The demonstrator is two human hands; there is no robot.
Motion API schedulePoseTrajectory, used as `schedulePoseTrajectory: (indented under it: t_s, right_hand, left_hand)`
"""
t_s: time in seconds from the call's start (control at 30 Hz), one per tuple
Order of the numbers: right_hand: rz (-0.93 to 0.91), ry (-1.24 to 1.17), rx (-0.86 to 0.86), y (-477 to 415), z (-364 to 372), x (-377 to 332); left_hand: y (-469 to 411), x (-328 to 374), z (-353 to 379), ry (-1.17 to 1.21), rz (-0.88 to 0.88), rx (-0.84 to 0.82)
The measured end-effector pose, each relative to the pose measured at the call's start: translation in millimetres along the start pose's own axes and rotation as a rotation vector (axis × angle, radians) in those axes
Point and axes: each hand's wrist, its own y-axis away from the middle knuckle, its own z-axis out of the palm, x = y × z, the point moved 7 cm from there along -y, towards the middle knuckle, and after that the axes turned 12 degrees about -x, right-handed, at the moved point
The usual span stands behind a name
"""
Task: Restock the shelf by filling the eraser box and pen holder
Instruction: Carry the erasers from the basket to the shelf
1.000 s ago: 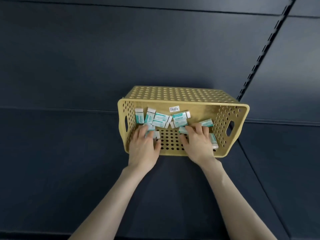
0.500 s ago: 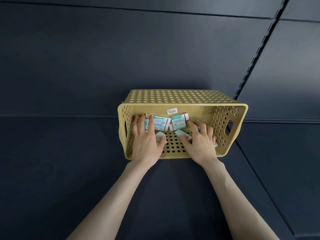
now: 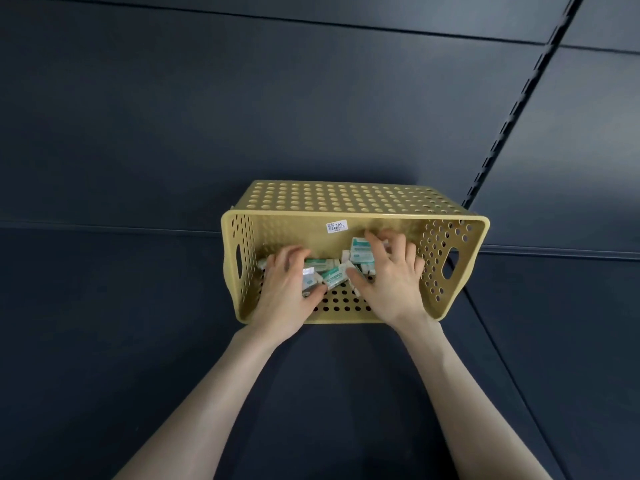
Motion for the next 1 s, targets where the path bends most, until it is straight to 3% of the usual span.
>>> schedulePoseTrajectory:
  t_s: [0.1,0.27,0.5,0.63,0.77,1.0]
  right_hand:
    - [-0.008,-0.016,0.065,2,-3,2]
    - [-0.062,-0.263,-0.124,5,11,4]
    - [-0.115,-0.292,-0.068,8,2,6]
    - [-0.106,-0.356,-0.151,11,3,5]
    - [-0.114,-0.371,-0.189,12,2,5]
    - [0.032,-0.358,-0.213,10,7,10]
  left_hand:
    - [0,-1,2,-0.130,-0.016,-0.017]
    - [2,-2,0,-0.031,0.031,-0.042]
    - [7,1,-4,0.038,0.013,-0.114]
    - [10,-2,-5,0.011,0.032,-0.173]
    - [9,-2,-5,-0.014,0.061,-0.119]
    - [12,5,-14,-0.135,0.097,-0.042]
